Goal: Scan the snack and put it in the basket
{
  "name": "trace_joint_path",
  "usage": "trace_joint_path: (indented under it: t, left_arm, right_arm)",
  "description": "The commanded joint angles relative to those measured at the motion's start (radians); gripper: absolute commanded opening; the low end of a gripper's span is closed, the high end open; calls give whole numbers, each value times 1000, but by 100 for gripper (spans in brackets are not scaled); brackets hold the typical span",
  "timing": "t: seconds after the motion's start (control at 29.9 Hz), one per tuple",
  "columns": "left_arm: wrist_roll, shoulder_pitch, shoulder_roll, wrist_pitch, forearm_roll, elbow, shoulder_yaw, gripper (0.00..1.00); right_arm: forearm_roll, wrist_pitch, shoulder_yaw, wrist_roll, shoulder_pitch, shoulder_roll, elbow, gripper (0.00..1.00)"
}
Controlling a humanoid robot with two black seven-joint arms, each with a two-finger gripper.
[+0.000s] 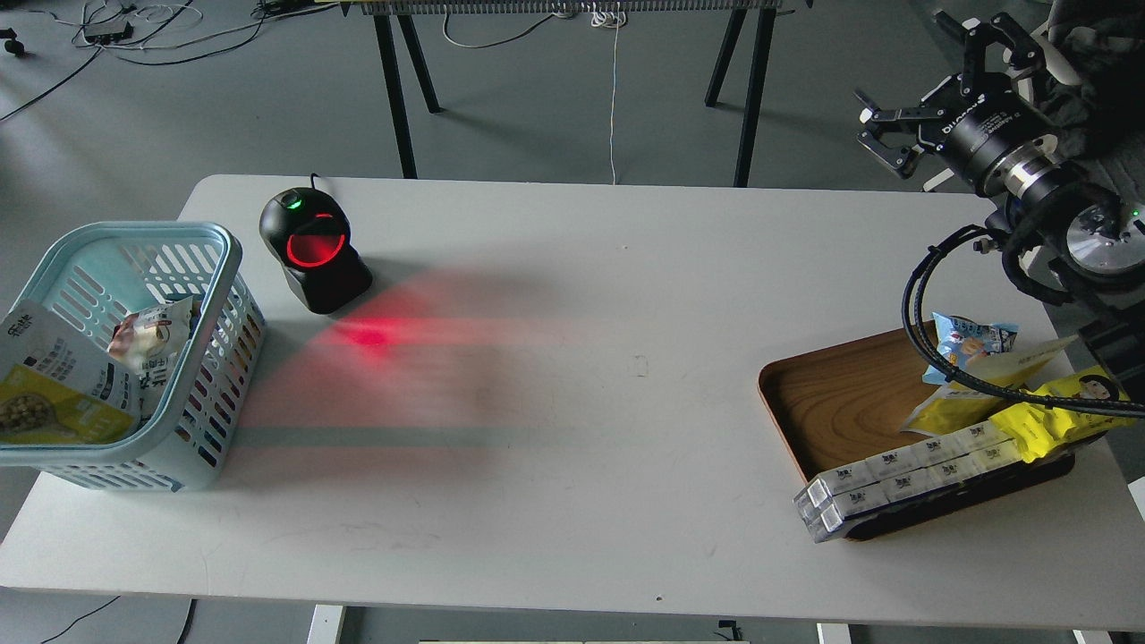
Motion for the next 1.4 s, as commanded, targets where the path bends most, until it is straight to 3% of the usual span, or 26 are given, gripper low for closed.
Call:
trace_joint_path:
  t: [0.0,0.33,0.47,0.6,0.7,0.8,0.9,1.14,1.24,1.37]
  left_arm:
    - [3,0,-37,-11,-209,3,-91,100]
    - [10,-3,-300,-169,-588,164,-392,100]
    - [20,-6,-398,-183,-698,167,-465,100]
    - [61,-6,-505,-179,-816,167,-485,100]
    - [63,0,-611,-151,-872,181,-485,100]
    - [67,7,-732,-102,-906,240,-485,100]
    - [87,7,-846,-108,-930,314,-487,100]
    - [125,9,-1051,-191,-967,420,-513,100]
    - [158,12,-1114,-252,-1025,518,-561,100]
    - [161,14,-1180,-337,-1100,654,-576,100]
  right_arm:
    - [-2,-39,-2,1,9,0,4,98]
    - [-14,-46,-2,1,62,-6,38,98]
    - [-14,-45,-2,1,66,-33,42,98]
    - [-14,-45,0,1,64,-58,42,98]
    - [-14,-43,4,1,61,-70,42,99]
    - [-14,-42,4,1,55,-87,42,99]
    - [-11,-34,7,1,52,-89,47,99]
    - [-9,-31,94,4,-60,-89,124,99]
    - [-11,-7,124,4,-109,-86,133,99]
    - [-13,10,125,6,-135,-84,148,99]
